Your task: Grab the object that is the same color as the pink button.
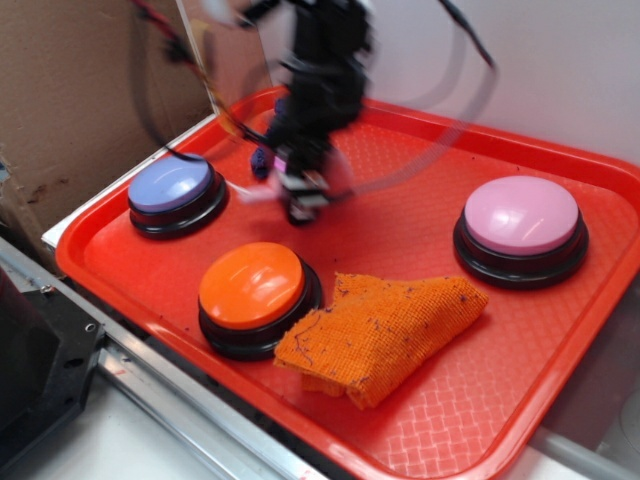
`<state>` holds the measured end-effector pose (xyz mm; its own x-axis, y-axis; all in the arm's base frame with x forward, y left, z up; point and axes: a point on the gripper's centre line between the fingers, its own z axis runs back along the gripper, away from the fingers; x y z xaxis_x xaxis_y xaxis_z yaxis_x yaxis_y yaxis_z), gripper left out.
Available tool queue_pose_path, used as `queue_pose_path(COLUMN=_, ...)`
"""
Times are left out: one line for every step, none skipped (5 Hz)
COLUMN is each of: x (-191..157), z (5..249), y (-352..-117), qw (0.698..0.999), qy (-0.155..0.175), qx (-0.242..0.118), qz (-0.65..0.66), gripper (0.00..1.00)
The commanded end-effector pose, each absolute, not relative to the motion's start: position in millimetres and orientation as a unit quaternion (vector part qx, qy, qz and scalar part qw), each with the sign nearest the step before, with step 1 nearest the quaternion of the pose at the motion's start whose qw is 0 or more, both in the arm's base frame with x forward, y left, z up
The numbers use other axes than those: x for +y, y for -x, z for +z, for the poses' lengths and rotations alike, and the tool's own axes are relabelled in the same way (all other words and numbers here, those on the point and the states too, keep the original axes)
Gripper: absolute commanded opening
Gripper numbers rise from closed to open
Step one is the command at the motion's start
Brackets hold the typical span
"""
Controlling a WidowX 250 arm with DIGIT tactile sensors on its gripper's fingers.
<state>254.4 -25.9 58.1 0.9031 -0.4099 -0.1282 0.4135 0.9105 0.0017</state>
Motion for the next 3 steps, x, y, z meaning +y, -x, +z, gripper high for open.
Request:
queue_pose_path(x=-30.3, z=163.4, y=-205.6, qw=0.999, qy=-0.005, qx=-0.021, qz=-0.032, gripper=0.00)
queue_pose_path(x=-42.1, z=211.6, y=-205.2, qw=0.997, qy=-0.066, qx=0.021, qz=-0.018, gripper=0.00)
queue_pose_path(x=-49.3, z=260.7, y=-201.5, qw=0.997, qy=-0.079, qx=0.005, qz=-0.020, gripper=0.00)
